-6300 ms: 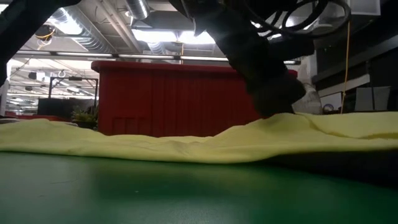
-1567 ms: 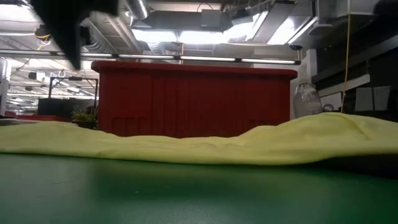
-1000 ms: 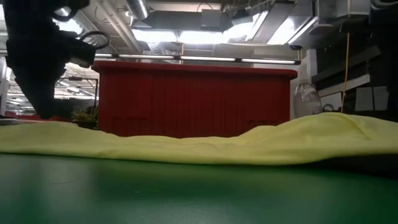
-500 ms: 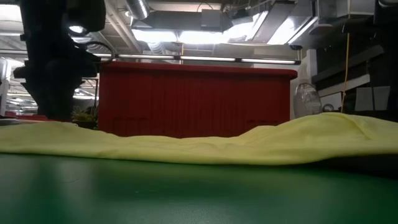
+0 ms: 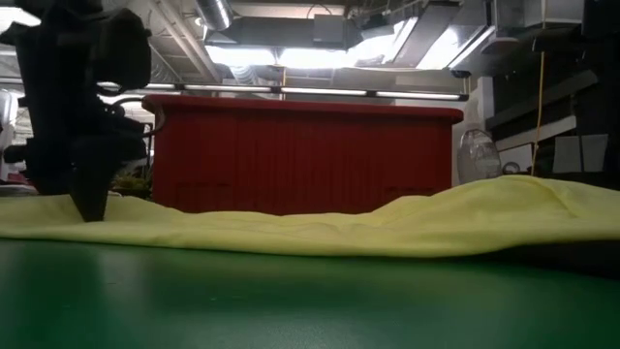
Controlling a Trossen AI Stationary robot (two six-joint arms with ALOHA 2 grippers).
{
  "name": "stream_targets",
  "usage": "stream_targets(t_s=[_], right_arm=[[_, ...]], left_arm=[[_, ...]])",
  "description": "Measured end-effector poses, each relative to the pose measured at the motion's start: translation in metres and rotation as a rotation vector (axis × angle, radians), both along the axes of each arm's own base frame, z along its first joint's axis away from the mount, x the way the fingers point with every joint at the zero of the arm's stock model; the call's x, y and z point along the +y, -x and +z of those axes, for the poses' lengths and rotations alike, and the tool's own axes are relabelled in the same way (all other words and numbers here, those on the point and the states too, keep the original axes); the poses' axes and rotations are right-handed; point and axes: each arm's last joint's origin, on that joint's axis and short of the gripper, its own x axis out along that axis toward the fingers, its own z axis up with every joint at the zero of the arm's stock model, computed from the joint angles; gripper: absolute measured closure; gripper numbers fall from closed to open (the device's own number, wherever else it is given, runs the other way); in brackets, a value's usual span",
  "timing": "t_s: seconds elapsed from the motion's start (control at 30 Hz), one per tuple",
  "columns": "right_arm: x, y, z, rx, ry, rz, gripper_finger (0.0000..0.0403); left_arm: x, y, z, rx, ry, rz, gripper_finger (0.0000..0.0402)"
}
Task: Fold Laundry from Bin
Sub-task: Fold the yellow shirt
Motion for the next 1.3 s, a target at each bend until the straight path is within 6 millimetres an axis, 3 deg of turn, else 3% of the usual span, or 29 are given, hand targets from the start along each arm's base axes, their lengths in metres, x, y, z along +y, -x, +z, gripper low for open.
stream_targets(t_s=[0.33,0.47,0.73,0.8,1.1,1.3], right_arm=[[0.0,0.0,0.0,0.0,0.0,0.0,0.0267],[0.0,0.0,0.0,0.0,0.0,0.0,0.0267],[0.0,0.0,0.0,0.0,0.0,0.0,0.0267],[0.0,0.0,0.0,0.0,0.0,0.0,0.0267],[0.0,0.001,0.0,0.034,-0.014,0.016,0.0267],[0.0,0.001,0.0,0.043,-0.014,0.042,0.0267]], left_arm=[[0.0,0.003,-0.009,-0.028,0.016,0.001,0.0195],[-0.001,-0.002,-0.005,-0.043,0.028,-0.005,0.0243],[-0.004,-0.014,0.009,-0.086,0.057,-0.022,0.038],[-0.004,-0.015,0.013,-0.068,0.05,-0.037,0.039],[-0.002,-0.003,0.059,0.227,-0.02,-0.02,0.0391],[-0.003,-0.008,0.095,0.244,-0.026,-0.019,0.0393]])
